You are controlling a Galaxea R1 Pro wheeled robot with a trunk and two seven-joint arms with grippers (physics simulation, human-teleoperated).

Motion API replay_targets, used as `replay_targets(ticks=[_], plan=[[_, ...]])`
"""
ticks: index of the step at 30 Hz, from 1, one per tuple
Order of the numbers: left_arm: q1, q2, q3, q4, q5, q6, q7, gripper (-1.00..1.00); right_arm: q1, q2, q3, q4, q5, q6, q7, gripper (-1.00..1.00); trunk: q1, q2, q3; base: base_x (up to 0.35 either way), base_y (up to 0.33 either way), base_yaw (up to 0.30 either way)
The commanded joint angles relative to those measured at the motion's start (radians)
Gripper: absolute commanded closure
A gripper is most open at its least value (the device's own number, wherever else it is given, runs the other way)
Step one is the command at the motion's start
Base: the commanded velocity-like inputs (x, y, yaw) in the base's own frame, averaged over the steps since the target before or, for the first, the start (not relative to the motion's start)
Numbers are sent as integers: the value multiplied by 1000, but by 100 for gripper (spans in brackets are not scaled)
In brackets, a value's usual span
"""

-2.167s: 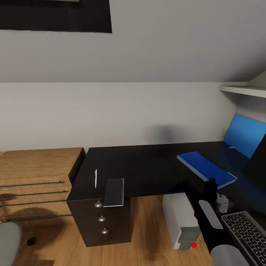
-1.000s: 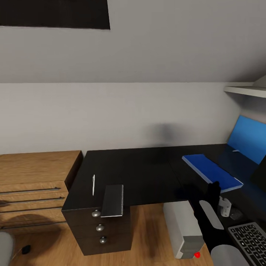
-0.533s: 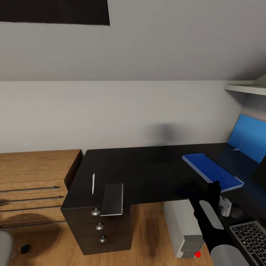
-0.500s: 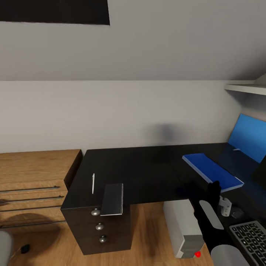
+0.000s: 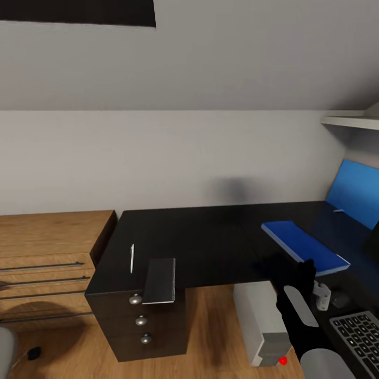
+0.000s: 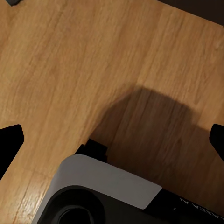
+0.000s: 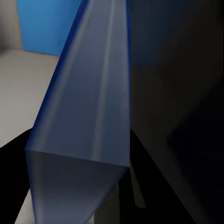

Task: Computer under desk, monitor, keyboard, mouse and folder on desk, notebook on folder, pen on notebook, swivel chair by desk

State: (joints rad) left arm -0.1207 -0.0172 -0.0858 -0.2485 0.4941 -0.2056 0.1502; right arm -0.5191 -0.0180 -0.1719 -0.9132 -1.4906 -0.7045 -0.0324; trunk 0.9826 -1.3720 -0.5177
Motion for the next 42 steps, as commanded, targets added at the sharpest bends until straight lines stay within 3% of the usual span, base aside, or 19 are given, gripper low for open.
replay_targets(ticks=[1, 8, 11, 16, 20, 33, 42], plan=[[-1, 0, -9, 0, 5, -4, 6, -100, -1, 0, 1, 1, 3, -5, -20, 100, 4, -8, -4, 0, 0, 0], [-1, -1, -9, 0, 4, -5, 6, -100, -2, -3, -1, 3, 67, -7, -85, 100, 31, -57, -26, 0, 0, 0], [-1, -1, -9, 0, 4, -5, 6, -100, -2, -2, -1, 4, 124, -18, -110, 100, 42, -78, -36, 0, 0, 0], [-1, -1, -9, 0, 4, -5, 5, -100, -2, 1, 0, 4, 181, -65, -118, 100, 42, -78, -36, 0, 0, 0], [0, -1, -9, 0, 4, -5, 5, -100, -2, 0, 0, 5, 190, -71, -119, 100, 42, -78, -36, 0, 0, 0], [-1, -3, -9, 0, 3, -6, 5, -100, -2, 0, 1, 5, 195, -73, -119, 100, 92, -169, -76, 0, 0, 0], [-1, -2, -12, 0, 2, -7, 4, -100, -2, 0, 1, 5, 197, -72, -119, 100, 92, -169, -76, 0, 0, 0]])
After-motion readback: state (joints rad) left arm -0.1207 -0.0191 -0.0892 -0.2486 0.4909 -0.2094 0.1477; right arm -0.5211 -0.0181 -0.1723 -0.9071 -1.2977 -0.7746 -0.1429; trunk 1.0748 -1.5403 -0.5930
